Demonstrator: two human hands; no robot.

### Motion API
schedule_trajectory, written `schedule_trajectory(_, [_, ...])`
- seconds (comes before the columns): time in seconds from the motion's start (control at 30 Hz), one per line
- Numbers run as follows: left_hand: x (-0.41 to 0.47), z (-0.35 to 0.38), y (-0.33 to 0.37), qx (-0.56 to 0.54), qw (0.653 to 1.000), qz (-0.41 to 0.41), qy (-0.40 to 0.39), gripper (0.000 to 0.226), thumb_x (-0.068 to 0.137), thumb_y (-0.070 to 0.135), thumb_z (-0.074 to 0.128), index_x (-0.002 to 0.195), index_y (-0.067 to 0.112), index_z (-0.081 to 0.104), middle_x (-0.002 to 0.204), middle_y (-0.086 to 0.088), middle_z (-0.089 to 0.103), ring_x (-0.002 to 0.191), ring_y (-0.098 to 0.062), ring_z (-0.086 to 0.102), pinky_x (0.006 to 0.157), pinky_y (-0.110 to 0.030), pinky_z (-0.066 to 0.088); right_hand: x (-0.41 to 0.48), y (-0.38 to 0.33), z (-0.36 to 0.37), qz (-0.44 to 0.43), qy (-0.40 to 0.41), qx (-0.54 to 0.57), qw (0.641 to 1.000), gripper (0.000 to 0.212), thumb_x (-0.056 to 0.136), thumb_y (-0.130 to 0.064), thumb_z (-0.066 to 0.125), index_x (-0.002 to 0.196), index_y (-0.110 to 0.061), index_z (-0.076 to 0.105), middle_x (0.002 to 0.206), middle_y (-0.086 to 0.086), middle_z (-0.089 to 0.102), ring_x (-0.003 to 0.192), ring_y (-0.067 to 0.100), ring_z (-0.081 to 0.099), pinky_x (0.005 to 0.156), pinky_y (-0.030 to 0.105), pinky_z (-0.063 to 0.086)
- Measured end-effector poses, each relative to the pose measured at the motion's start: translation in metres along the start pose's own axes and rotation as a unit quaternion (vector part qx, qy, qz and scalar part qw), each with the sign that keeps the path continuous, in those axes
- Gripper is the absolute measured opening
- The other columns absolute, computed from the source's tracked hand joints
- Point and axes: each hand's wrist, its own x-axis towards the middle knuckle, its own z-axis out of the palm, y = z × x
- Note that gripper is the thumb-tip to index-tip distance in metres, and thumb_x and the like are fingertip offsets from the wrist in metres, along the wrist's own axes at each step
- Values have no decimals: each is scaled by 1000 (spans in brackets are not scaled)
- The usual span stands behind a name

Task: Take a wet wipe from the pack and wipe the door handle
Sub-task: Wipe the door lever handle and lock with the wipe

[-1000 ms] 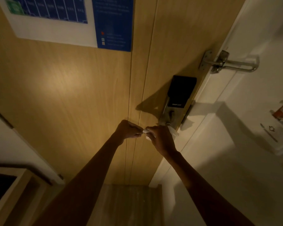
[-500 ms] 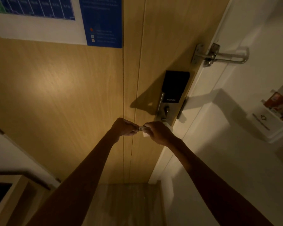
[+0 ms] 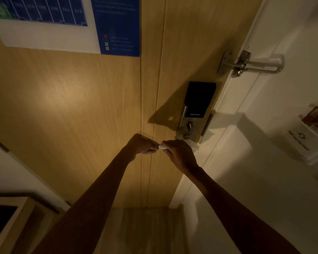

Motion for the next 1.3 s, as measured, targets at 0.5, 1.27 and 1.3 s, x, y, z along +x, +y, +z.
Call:
schedule_trajectory(0.5, [1, -2, -1, -8, 1000, 4, -17, 14, 72, 3, 81, 85, 6, 77, 85, -8, 77, 76, -13, 75, 72, -22, 60, 20, 10, -16, 124, -118, 189, 967, 28, 92, -38, 63, 95, -11, 72, 88, 1, 74, 82, 10, 69, 79, 35, 58])
schedule_trajectory(1.27, [0, -2, -6, 18, 999, 48, -6, 18, 72, 6, 81, 89, 4, 77, 85, -10, 77, 77, -15, 75, 64, -17, 58, -2, -3, -5, 36, 43, 59, 997, 21, 94, -29, 62, 106, -15, 71, 93, -2, 75, 87, 10, 68, 81, 28, 54])
schedule_trajectory(1.3, [0, -2, -5, 16, 999, 45, -8, 18, 72, 6, 81, 89, 4, 77, 84, -10, 76, 77, -15, 75, 63, -17, 58, -2, -4, -2, 40, 38, 64, 996, 20, 94, -29, 61, 106, -15, 71, 93, -2, 74, 87, 11, 68, 83, 29, 54])
